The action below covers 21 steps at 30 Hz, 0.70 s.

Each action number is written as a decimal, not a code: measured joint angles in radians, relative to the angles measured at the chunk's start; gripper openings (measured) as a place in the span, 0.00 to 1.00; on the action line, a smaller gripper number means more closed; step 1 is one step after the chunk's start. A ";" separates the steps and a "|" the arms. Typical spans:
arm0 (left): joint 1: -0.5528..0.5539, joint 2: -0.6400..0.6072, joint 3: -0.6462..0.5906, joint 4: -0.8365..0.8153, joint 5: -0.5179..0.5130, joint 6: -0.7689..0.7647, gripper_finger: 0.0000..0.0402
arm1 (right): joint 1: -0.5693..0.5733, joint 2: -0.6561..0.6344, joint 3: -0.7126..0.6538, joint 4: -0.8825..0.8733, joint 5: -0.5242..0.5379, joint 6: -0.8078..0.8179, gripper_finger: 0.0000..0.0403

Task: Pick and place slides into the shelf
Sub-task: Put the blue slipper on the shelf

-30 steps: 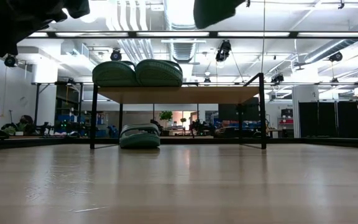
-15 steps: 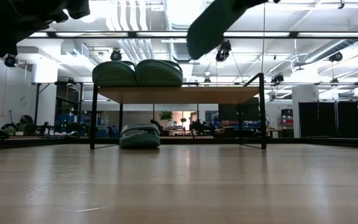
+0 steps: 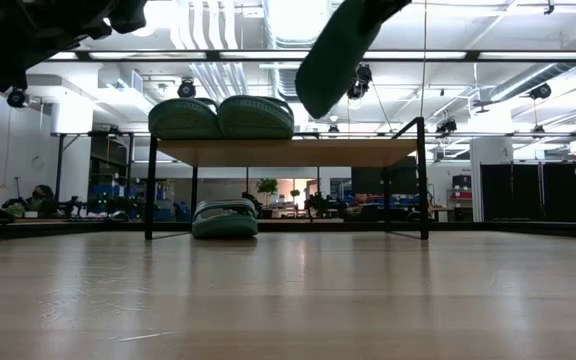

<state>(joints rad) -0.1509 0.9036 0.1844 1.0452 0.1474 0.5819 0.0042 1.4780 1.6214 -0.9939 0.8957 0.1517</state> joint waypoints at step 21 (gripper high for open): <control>0.000 -0.001 0.000 0.000 0.000 0.000 0.44 | 0.233 0.081 -0.077 -0.265 0.184 0.311 0.15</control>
<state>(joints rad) -0.1509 0.9028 0.1841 1.0453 0.1474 0.5819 0.2369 1.5587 1.5441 -1.2590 1.0798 0.4624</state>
